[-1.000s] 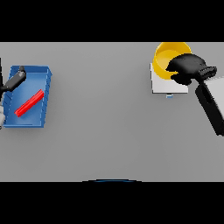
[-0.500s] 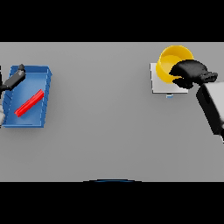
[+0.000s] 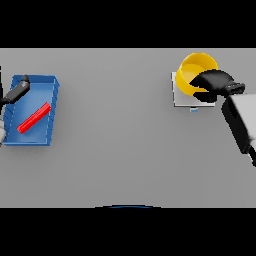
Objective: Pick up the red beaker and tilt it to pour out 1 green nut into yellow bowl. Pick up the yellow bowl and place it on the metallic measuring scale.
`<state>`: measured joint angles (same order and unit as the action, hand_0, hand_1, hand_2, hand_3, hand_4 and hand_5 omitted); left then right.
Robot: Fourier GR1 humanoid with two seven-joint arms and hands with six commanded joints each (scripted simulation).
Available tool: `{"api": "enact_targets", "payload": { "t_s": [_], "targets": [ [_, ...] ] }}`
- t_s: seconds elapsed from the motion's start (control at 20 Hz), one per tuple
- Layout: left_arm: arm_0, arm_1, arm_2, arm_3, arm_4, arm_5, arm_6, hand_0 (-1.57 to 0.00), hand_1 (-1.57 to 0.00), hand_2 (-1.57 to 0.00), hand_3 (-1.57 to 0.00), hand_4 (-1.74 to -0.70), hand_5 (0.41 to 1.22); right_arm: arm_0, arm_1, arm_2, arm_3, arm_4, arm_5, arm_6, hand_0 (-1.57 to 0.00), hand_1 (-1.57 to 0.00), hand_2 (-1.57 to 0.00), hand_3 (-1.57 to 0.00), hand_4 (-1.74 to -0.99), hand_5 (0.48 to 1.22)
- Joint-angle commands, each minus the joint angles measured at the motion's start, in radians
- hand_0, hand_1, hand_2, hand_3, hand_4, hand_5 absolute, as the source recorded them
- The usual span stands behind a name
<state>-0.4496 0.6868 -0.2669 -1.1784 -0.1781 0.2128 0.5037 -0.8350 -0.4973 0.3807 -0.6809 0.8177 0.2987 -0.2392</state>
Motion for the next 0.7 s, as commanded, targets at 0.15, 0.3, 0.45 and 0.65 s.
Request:
{"api": "enact_targets", "payload": {
  "t_s": [0.15, 0.3, 0.45, 0.65],
  "targets": [
    [-0.015, -0.011, 0.002, 0.014, 0.0, 0.007, -0.012, 0.0, 0.0, 0.0, 0.0, -0.72, 0.663, -0.016, -0.004, 0.03, 0.016, 0.031, 0.009, -0.017, -0.41, -0.36, -0.46, -0.55, -1.567, 0.929],
    [-0.022, -0.022, -0.004, 0.029, -0.006, 0.012, -0.003, 0.0, 0.0, 0.0, 0.0, -0.72, 0.664, -0.021, -0.004, 0.037, 0.02, 0.036, 0.005, -0.047, -0.21, -0.18, -0.24, -0.43, -1.552, 0.876],
    [-0.023, -0.019, 0.001, 0.033, -0.004, 0.012, -0.015, 0.0, 0.0, 0.0, 0.0, -0.73, 0.664, -0.014, -0.004, 0.025, 0.036, 0.026, -0.018, -0.071, -0.11, -0.09, -0.12, -0.33, -1.537, 0.822],
    [-0.025, -0.02, -0.004, 0.022, -0.008, 0.012, -0.007, 0.0, 0.0, 0.0, 0.0, -0.72, 0.664, -0.023, -0.007, 0.019, 0.043, 0.024, 0.006, -0.039, -0.04, -0.04, -0.05, -0.22, -1.509, 0.774]
  ]
}}
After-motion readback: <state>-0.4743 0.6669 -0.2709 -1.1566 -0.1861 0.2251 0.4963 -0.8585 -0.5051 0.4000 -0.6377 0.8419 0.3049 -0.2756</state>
